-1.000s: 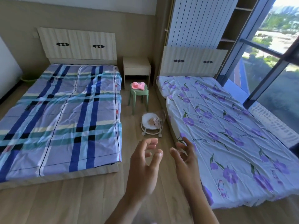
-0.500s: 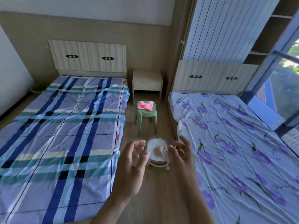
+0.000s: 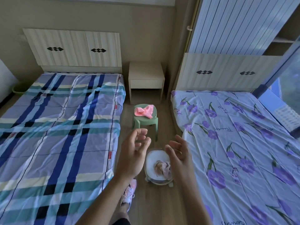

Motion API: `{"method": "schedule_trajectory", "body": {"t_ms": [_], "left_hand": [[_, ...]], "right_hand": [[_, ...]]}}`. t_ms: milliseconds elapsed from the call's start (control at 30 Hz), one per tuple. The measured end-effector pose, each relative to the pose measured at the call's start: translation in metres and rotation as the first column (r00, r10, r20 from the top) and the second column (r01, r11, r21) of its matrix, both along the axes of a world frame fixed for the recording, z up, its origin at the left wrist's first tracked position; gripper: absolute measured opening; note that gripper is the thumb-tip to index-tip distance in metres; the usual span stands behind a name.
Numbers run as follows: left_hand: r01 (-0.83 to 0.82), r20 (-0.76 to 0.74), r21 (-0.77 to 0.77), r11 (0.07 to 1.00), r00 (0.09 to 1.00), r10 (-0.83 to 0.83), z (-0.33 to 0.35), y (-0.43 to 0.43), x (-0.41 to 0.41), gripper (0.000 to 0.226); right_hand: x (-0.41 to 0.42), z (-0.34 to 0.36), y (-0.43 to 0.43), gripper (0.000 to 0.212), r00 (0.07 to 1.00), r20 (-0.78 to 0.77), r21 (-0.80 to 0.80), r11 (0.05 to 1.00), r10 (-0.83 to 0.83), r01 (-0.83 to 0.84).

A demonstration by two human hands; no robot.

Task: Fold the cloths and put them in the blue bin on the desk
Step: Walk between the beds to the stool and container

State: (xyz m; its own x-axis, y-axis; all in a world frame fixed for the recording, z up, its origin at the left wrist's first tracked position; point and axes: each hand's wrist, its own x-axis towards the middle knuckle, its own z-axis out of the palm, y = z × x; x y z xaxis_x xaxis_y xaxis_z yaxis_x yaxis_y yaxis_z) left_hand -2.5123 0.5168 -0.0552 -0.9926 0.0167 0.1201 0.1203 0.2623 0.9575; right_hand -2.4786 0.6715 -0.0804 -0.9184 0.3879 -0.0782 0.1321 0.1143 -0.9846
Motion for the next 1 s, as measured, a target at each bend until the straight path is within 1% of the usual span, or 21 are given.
{"method": "schedule_trajectory", "body": {"t_ms": [67,200,267,367,433,533,600,700,833,1000], "left_hand": [[0.005,0.007,0.005,1.000,1.000,-0.005,-0.013,0.001,-0.058,0.015],[0.024,0.080,-0.014,1.000,0.997,-0.022,-0.047,0.004,-0.188,0.013],[0.046,0.103,-0.023,0.999,0.994,-0.043,-0.061,0.005,-0.234,0.013],[0.087,0.173,-0.072,0.994,0.982,-0.073,-0.088,0.009,-0.307,0.024],[0.111,0.208,-0.100,0.989,0.974,-0.089,-0.110,0.014,-0.350,0.027],[0.154,0.226,-0.180,0.972,0.968,-0.111,-0.149,0.021,-0.406,0.026],[0.182,0.231,-0.270,0.946,0.966,-0.120,-0.183,0.026,-0.442,0.021],[0.190,0.192,-0.446,0.875,0.975,-0.115,-0.250,0.030,-0.490,0.025],[0.269,0.277,-0.605,0.749,0.953,-0.119,-0.334,0.033,-0.542,0.038],[0.357,0.372,-0.785,0.507,0.925,-0.074,-0.426,0.030,-0.598,0.051]], "right_hand": [[-0.045,-0.013,0.004,0.046,0.999,0.021,0.002,1.000,-0.028,0.028],[-0.145,-0.042,0.008,0.045,0.990,0.110,-0.015,0.995,-0.093,0.095],[-0.178,-0.052,0.009,0.044,0.984,0.140,-0.011,0.993,-0.114,0.117],[-0.237,-0.072,0.009,0.044,0.971,0.199,0.000,0.990,-0.136,0.139],[-0.270,-0.089,0.009,0.045,0.963,0.232,0.002,0.990,-0.140,0.144],[-0.309,-0.114,0.009,0.045,0.955,0.265,-0.010,0.990,-0.136,0.144],[-0.334,-0.134,0.011,0.045,0.951,0.286,-0.002,0.993,-0.116,0.122],[-0.375,-0.178,0.012,0.046,0.949,0.307,0.007,0.997,-0.078,0.079],[-0.411,-0.238,0.019,0.048,0.947,0.318,-0.015,0.999,-0.039,0.046],[-0.428,-0.314,0.034,0.049,0.937,0.347,-0.008,1.000,-0.024,0.028]]}}
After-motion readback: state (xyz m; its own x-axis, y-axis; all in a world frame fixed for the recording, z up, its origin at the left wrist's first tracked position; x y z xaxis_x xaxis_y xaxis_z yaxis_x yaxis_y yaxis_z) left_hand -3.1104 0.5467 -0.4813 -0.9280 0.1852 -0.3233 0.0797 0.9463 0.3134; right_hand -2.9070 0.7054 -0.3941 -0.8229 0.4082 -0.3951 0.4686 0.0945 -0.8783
